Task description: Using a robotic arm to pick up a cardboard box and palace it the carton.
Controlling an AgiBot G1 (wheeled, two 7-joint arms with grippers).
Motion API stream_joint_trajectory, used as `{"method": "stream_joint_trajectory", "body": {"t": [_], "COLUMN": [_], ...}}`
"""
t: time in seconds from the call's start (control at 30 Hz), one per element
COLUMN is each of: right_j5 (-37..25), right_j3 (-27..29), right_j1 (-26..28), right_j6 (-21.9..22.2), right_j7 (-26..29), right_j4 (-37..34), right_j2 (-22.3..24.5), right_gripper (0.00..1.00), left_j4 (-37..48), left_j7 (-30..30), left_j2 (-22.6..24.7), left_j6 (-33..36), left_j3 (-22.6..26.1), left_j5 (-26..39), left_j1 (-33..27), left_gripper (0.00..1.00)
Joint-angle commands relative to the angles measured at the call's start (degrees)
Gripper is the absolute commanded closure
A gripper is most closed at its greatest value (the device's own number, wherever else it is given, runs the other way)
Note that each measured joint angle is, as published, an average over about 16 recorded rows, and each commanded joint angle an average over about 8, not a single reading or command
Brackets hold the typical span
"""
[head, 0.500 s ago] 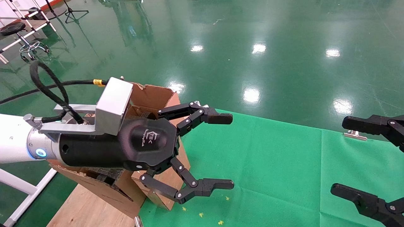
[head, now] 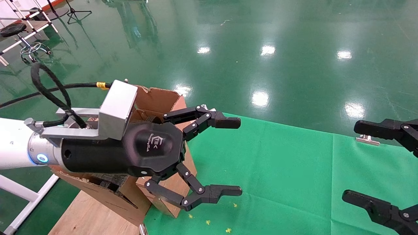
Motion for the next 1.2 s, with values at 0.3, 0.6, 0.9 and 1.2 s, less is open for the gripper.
{"method": "stream_joint_trajectory", "body": {"t": [0.3, 0.6, 0.9, 1.2], "right_j5": [0.00, 0.01, 0.00, 0.00], "right_j3": [0.00, 0.00, 0.00, 0.00], "right_j1": [0.00, -0.02, -0.02, -0.02], "right_j6": [0.00, 0.01, 0.02, 0.02], "right_j7": [0.00, 0.00, 0.00, 0.00], "right_j4": [0.00, -0.01, -0.02, -0.02], "right_j2": [0.00, 0.01, 0.01, 0.01], "right_gripper": [0.96, 1.00, 1.00, 1.00], "left_j4": [-1.47, -2.69, -3.16, -2.75], "left_j7": [-1.22, -2.20, -4.66, -27.06], "left_j2": [-1.76, -3.15, -3.92, -4.51], "left_j6": [-3.21, -7.42, -10.47, -9.75], "left_j3": [1.79, 3.16, 5.28, 11.74], "left_j5": [8.00, 14.24, 23.95, 41.63], "left_j1": [-2.31, -4.98, -9.04, -18.18], "left_gripper": [0.00, 0.00, 0.00, 0.00]}}
